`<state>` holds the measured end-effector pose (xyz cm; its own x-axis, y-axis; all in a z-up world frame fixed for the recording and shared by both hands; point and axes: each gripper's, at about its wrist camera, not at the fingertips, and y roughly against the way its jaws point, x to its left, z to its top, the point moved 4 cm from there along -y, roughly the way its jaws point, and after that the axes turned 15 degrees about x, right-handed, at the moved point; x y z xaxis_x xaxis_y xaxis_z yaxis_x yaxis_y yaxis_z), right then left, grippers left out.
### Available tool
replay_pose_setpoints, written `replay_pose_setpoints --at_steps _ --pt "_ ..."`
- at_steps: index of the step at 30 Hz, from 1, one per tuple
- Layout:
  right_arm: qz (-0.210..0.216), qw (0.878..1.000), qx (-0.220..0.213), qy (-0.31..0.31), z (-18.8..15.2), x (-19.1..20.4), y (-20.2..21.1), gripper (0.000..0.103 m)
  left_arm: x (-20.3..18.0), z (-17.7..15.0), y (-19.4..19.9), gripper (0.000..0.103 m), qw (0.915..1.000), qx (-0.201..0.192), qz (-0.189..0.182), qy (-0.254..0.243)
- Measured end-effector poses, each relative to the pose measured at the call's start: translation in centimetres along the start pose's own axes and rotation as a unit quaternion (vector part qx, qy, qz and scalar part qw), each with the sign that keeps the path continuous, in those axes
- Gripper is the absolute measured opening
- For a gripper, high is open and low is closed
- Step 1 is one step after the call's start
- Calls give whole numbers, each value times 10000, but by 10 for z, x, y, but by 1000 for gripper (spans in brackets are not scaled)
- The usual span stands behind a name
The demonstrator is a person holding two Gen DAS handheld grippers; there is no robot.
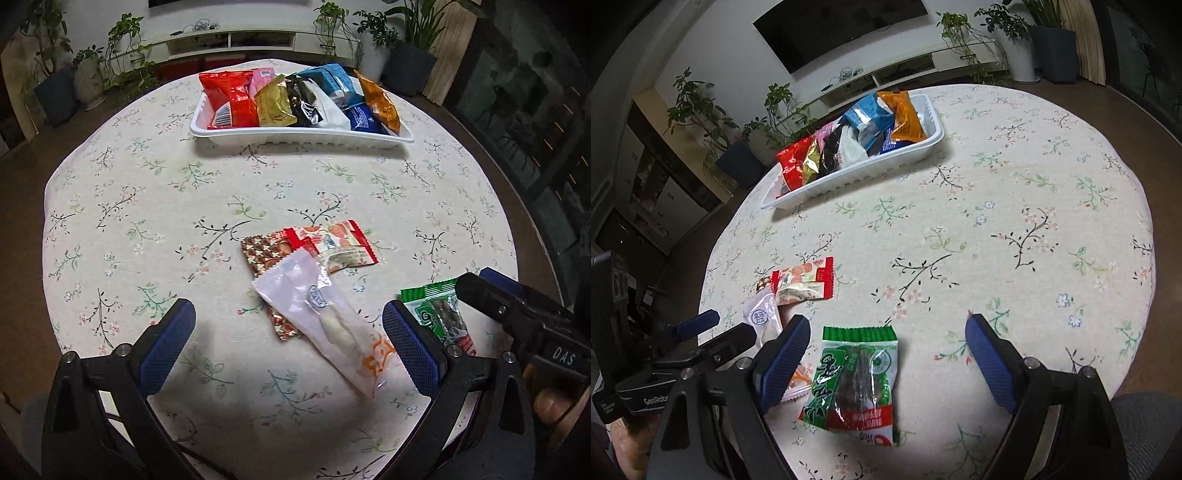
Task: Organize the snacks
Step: 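Grasp the clear packet with orange print with the left tool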
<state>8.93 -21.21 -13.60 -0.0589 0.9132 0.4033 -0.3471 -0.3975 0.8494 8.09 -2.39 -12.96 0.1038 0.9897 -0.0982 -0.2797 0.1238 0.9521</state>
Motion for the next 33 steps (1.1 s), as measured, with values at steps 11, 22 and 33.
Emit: replay_pose_setpoints --at_steps 11,22,33 --pt "-80 9999 -30 106 -11 4 6 88 -9 -1 -20 103 9994 267 220 -39" --pt "-131 9998 -72 132 -14 4 10 88 8 -10 -28 103 9988 421 249 -2" --pt "-146 9993 -82 324 -17 11 15 88 26 -17 6 103 9993 27 -192 -306"
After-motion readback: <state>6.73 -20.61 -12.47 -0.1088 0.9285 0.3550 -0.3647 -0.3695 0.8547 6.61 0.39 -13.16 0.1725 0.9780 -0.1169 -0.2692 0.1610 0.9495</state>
